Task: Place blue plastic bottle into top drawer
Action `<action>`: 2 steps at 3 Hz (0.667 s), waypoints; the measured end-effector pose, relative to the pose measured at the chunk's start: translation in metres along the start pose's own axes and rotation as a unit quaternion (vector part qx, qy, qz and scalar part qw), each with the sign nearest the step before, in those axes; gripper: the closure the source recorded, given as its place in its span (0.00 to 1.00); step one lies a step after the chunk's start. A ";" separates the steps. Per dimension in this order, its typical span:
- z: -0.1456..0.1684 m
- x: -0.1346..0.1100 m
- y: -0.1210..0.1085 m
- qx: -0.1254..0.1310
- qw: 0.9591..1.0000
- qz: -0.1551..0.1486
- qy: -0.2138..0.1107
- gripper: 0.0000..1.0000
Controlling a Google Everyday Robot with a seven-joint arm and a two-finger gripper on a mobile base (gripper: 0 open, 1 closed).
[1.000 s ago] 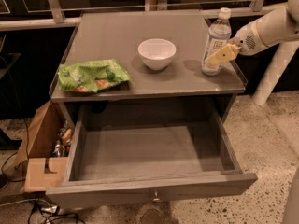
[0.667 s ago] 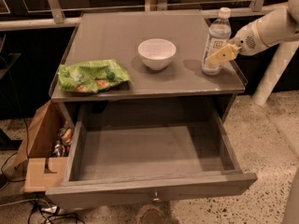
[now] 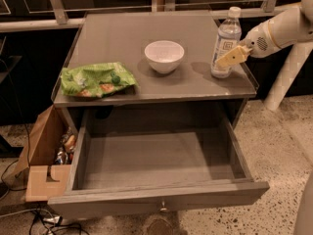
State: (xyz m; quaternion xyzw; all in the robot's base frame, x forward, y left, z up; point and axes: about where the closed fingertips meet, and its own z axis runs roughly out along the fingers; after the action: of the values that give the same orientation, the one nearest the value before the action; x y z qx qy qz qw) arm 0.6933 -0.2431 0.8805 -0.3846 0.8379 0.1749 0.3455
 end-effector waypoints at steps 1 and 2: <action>-0.015 -0.009 0.014 -0.015 1.000 -0.006 -0.005 1.00; -0.039 -0.010 0.035 -0.033 0.999 -0.009 0.000 1.00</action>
Offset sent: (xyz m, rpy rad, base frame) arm -0.0751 -0.0008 0.0640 0.0280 0.0471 0.0893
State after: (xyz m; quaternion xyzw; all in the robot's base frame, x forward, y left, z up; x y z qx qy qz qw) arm 0.6538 -0.2377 0.9156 -0.4029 0.8284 0.1993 0.3341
